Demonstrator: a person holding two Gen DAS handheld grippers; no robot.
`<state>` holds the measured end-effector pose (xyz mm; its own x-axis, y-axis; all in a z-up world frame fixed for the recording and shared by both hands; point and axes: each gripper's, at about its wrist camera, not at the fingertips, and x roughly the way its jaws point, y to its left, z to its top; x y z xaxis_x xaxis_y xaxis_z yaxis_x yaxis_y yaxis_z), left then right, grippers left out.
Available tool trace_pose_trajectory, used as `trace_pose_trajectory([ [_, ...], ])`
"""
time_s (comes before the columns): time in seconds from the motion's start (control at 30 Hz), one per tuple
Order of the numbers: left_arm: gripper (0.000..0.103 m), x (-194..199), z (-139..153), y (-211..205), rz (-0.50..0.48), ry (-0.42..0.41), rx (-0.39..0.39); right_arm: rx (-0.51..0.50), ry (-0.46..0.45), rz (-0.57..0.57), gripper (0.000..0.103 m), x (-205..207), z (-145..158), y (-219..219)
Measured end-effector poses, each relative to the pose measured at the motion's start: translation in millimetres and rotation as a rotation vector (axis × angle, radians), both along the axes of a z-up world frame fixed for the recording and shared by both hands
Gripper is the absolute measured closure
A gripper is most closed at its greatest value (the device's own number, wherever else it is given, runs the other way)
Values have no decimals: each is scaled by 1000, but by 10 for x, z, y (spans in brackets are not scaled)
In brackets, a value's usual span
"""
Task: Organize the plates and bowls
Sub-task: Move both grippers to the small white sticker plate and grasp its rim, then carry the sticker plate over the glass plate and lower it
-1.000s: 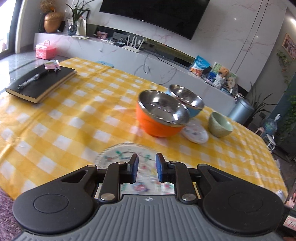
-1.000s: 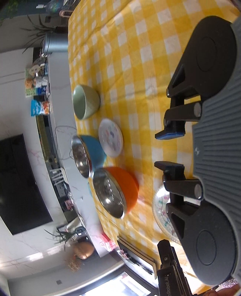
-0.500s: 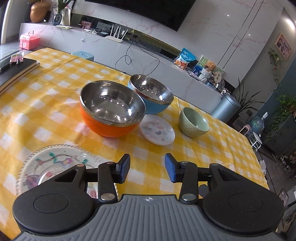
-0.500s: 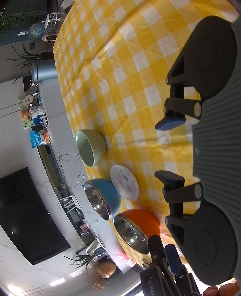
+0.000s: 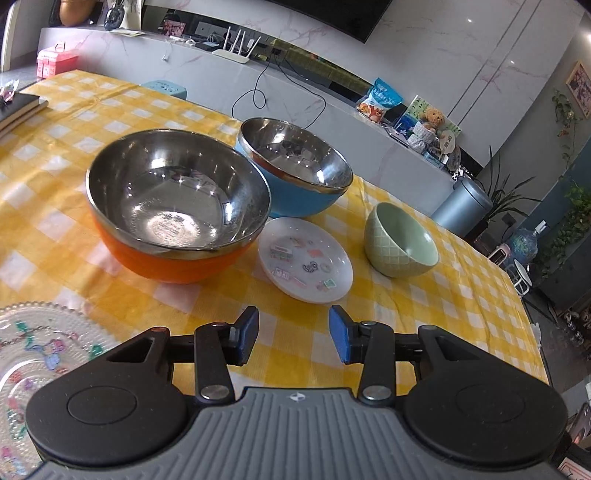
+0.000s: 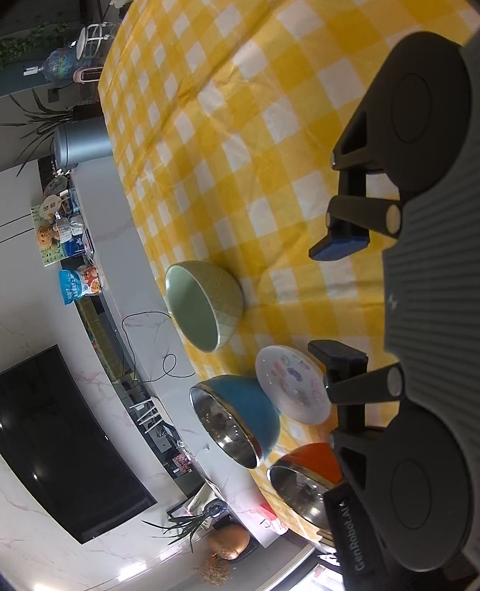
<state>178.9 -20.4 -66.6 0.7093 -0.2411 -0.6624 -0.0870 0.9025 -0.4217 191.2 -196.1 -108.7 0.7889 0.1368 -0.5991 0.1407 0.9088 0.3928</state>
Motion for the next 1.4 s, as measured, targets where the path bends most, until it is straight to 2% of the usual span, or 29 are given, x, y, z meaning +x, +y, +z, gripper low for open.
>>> trace_pose_trajectory([
  [0.23, 62, 168, -155, -62, 50, -3, -38, 35, -10, 12, 66, 311, -87, 31],
  [0.4, 63, 273, -226, -67, 87, -10, -43, 68, -16, 40, 73, 494, -140, 92],
  [0.57, 68, 358, -275, -38, 118, -11, -45, 90, -5, 63, 79, 665, -223, 162],
  [0.7, 78, 388, -280, -48, 116, -22, -8, 101, 3, 76, 83, 754, -278, 182],
  [0.8, 85, 402, -271, -78, 111, -17, 35, 97, 10, 85, 88, 787, -305, 210],
  [1.0, 88, 398, -244, -105, 95, -11, 64, 76, 12, 117, 100, 802, -303, 256],
  [1.4, 93, 220, -120, -126, 64, 12, 74, 45, 68, 99, 102, 581, -147, 234],
])
